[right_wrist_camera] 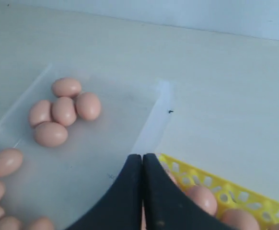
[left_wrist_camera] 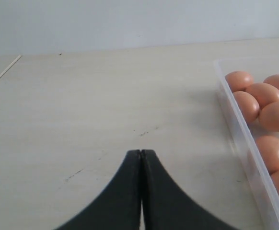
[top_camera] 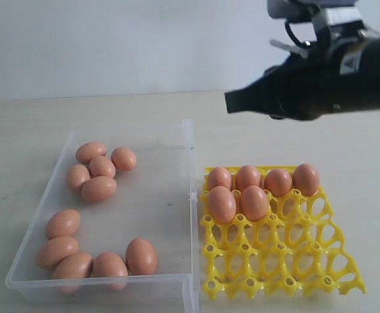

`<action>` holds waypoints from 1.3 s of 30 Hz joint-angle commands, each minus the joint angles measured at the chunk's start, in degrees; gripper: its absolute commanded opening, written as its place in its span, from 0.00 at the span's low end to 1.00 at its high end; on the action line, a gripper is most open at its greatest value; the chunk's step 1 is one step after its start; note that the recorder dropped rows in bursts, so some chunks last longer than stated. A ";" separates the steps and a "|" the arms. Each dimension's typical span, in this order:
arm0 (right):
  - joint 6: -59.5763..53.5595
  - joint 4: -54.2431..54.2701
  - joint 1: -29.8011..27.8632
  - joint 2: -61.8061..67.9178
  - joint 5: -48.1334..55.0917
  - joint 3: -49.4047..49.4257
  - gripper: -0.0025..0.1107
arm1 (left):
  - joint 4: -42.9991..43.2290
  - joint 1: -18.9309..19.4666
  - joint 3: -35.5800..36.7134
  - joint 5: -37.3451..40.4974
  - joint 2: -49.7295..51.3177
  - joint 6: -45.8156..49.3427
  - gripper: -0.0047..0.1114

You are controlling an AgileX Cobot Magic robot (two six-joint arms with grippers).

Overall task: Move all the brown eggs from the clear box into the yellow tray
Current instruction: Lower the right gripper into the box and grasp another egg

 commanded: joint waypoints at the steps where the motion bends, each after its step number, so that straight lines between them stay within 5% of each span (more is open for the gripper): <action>1: -3.57 2.26 4.74 8.32 13.43 -13.31 0.02 | 0.17 0.14 -0.26 -0.27 0.25 0.06 0.04; 7: -16.08 17.71 10.86 22.29 13.96 -23.55 0.07 | 0.17 0.14 -0.26 -0.27 0.25 0.06 0.04; 8: -30.12 15.84 12.23 26.97 17.91 -26.69 0.16 | 0.17 0.14 -0.26 -0.27 0.25 0.06 0.04; 11: -45.68 -0.21 14.93 34.00 23.19 -30.85 0.43 | 0.17 0.14 -0.26 -0.27 0.25 0.06 0.04; 14: -62.73 -3.81 16.88 39.05 12.72 -31.33 0.63 | 0.17 0.14 -0.26 -0.27 0.25 0.06 0.04; 17: -66.75 -0.15 18.11 43.74 6.65 -36.40 0.64 | 0.17 0.14 -0.26 -0.27 0.25 0.06 0.04; 23: -64.53 2.59 18.22 54.71 15.92 -51.80 0.57 | 0.17 0.14 -0.26 -0.27 0.25 0.06 0.04; 39: -64.41 2.81 17.77 59.71 14.56 -52.81 0.55 | 0.17 0.14 -0.26 -0.27 0.25 0.06 0.04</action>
